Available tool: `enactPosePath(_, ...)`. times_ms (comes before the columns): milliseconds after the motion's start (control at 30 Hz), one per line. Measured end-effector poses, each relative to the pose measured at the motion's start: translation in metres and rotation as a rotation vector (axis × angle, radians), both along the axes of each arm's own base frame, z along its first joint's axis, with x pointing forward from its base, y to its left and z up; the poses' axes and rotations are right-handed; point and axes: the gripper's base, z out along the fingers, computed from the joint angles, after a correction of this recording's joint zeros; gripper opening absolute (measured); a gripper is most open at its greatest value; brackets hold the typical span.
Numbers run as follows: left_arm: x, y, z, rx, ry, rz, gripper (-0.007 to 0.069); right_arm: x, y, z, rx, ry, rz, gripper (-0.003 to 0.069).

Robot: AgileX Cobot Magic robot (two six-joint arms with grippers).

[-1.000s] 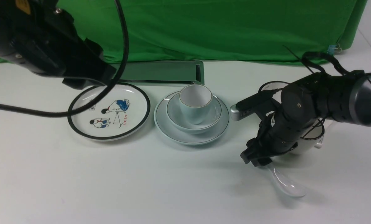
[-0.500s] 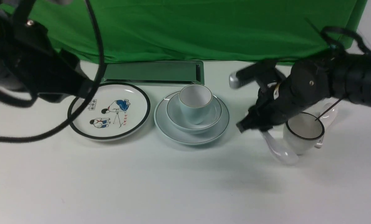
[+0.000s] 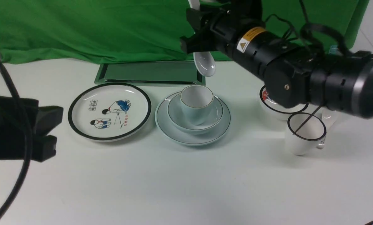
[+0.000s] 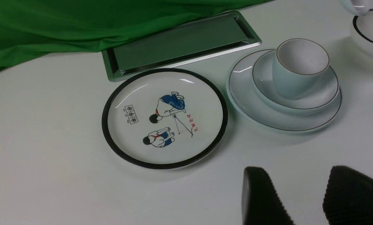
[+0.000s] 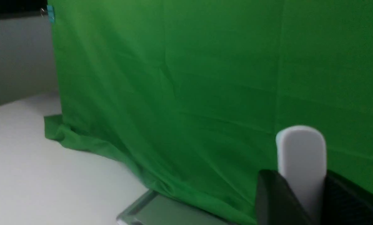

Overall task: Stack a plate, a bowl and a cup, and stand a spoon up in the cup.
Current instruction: Use the right arm to put the blue soup spoon into the blue teacup in the middle

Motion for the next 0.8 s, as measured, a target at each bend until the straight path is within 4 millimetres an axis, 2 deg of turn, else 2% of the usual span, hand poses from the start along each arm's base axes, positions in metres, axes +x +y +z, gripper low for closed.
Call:
enactPosePath(100, 0.001, -0.001, -0.001, -0.002, -0.009, -0.003, 0.0251, 0.008, 0.009, -0.022, 0.030, -0.045, 0.004, 0.0175)
enactPosePath(167, 0.002, -0.001, 0.000, -0.006, -0.018, -0.005, 0.0251, 0.011, 0.011, -0.032, 0.026, -0.040, 0.004, 0.0175)
enactPosePath(267, 0.003, -0.002, 0.000, -0.009, -0.031, -0.008, 0.0251, 0.017, 0.015, -0.059, -0.006, 0.006, 0.004, 0.0175)
enactPosePath(367, 0.006, -0.003, -0.001, -0.007, -0.029, -0.010, 0.0251, 0.019, 0.016, -0.070, -0.026, 0.036, 0.004, 0.0175)
enactPosePath(533, 0.007, -0.004, -0.001, -0.006, -0.036, -0.012, 0.0251, 0.019, 0.016, -0.072, -0.037, 0.032, 0.004, 0.0182)
enactPosePath(667, 0.008, -0.004, -0.001, -0.009, -0.038, -0.012, 0.0218, 0.019, 0.016, -0.073, -0.059, 0.034, 0.004, 0.0242)
enactPosePath(733, 0.007, -0.004, -0.004, -0.006, -0.032, -0.012, 0.0160, 0.019, 0.016, -0.076, -0.080, 0.061, 0.006, 0.0284)
enactPosePath(800, 0.007, -0.004, -0.008, -0.002, -0.022, -0.012, 0.0117, 0.018, 0.016, -0.076, -0.093, 0.081, 0.007, 0.0290)
